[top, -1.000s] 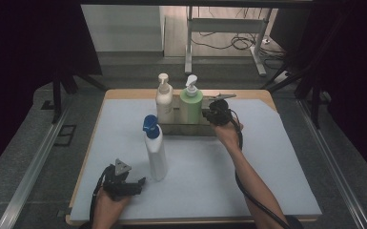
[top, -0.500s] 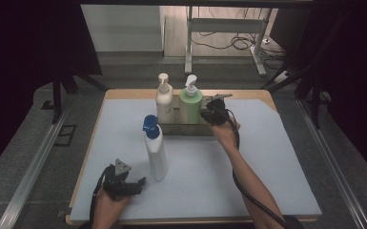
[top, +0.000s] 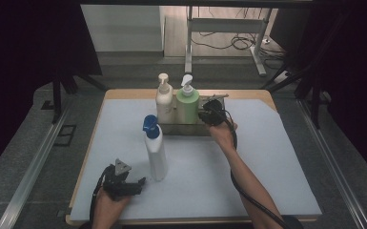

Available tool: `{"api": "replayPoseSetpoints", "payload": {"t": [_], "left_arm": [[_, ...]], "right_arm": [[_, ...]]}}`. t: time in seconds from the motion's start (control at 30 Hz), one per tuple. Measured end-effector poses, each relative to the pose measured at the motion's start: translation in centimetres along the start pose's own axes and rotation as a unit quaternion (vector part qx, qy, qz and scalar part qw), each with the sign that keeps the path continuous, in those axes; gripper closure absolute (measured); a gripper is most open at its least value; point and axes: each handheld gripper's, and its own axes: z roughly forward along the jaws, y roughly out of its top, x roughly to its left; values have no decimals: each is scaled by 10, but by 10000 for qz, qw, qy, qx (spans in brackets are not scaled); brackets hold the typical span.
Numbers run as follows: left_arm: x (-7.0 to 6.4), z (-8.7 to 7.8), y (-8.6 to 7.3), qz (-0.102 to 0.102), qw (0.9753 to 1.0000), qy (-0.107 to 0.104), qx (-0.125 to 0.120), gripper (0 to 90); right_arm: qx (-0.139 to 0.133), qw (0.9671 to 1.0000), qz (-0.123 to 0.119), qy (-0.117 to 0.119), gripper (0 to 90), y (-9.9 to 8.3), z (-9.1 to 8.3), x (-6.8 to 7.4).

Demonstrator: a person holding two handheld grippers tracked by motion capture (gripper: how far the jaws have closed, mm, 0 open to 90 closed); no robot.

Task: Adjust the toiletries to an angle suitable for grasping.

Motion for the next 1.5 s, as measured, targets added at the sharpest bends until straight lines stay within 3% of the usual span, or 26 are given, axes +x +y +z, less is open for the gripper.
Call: {"api": "replayPoseSetpoints", "payload": {"t": [0.77, 1.03, 1.3, 1.5], "left_arm": [[0, 0, 0, -2, 10000, 2, -2, 123], [0, 0, 0, -2, 10000, 2, -2, 123], [0, 0, 0, 1, 10000, 2, -2, 123], [0, 0, 0, -2, 10000, 2, -3, 124]], "right_arm": [[60, 9997, -214, -40, 894, 1, 7, 15], [111, 9998, -178, -22, 889, 1, 8, 14], [56, 9997, -247, 23, 799, 3, 0, 11], [-84, 9992, -356, 144, 672, 1, -15, 10]]}}
